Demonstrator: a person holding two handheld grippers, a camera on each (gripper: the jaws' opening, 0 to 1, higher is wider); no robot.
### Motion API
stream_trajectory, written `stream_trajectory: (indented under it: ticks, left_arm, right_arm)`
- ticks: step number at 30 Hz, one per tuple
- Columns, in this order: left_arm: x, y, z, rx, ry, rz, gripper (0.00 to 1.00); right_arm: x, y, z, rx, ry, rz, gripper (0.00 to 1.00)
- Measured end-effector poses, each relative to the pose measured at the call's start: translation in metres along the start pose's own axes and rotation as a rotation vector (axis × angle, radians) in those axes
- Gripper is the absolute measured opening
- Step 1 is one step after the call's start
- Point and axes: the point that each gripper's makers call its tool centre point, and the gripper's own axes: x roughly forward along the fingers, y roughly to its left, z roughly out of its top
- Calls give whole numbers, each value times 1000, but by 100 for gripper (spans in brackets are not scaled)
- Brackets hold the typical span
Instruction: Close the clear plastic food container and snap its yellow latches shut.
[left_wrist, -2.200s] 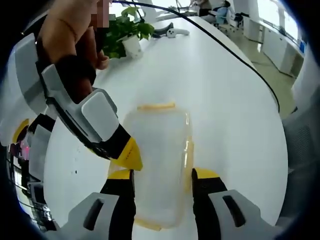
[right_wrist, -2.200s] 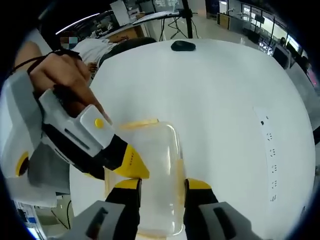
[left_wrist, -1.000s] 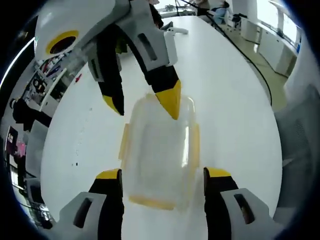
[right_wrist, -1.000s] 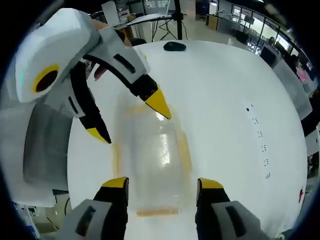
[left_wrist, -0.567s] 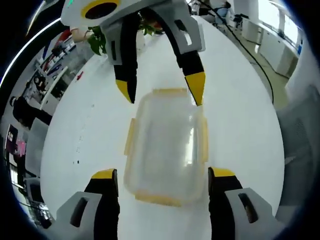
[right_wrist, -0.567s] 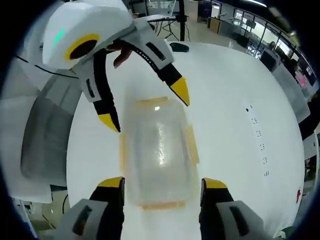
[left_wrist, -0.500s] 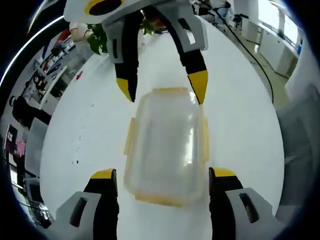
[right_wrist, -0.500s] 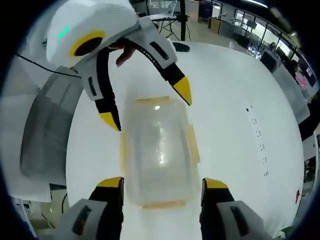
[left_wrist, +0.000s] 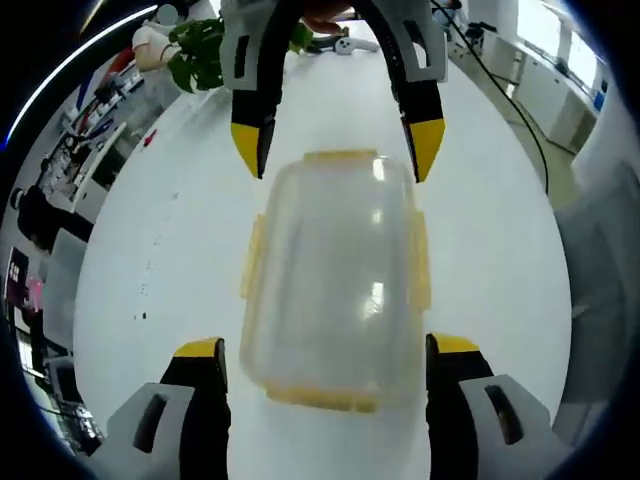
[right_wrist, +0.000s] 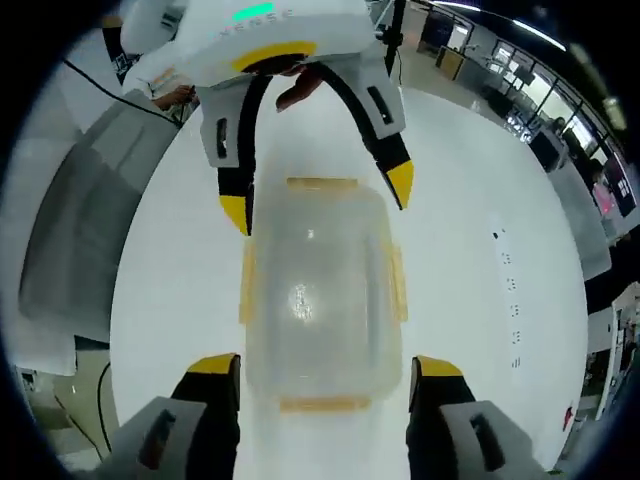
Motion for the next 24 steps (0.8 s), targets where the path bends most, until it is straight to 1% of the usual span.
stream_trajectory:
  ticks: [3,10,13,24]
  left_arm:
    - [3,0,-1,-8,3,-8,78]
    - [8,-3,-5,-4,17,-27,77]
    - [10,-3,-5,6,22,-25,77]
    - [9,-2,-7,9,23,-29,76]
  right_arm:
    - [2,-1,0,13,-11,-6,69]
    - [9,-2,-5,9,-2,-19,69]
    - [10,0,-5,10,-2,-15,67]
    - [11,-1,-3,17,-2,-12,67]
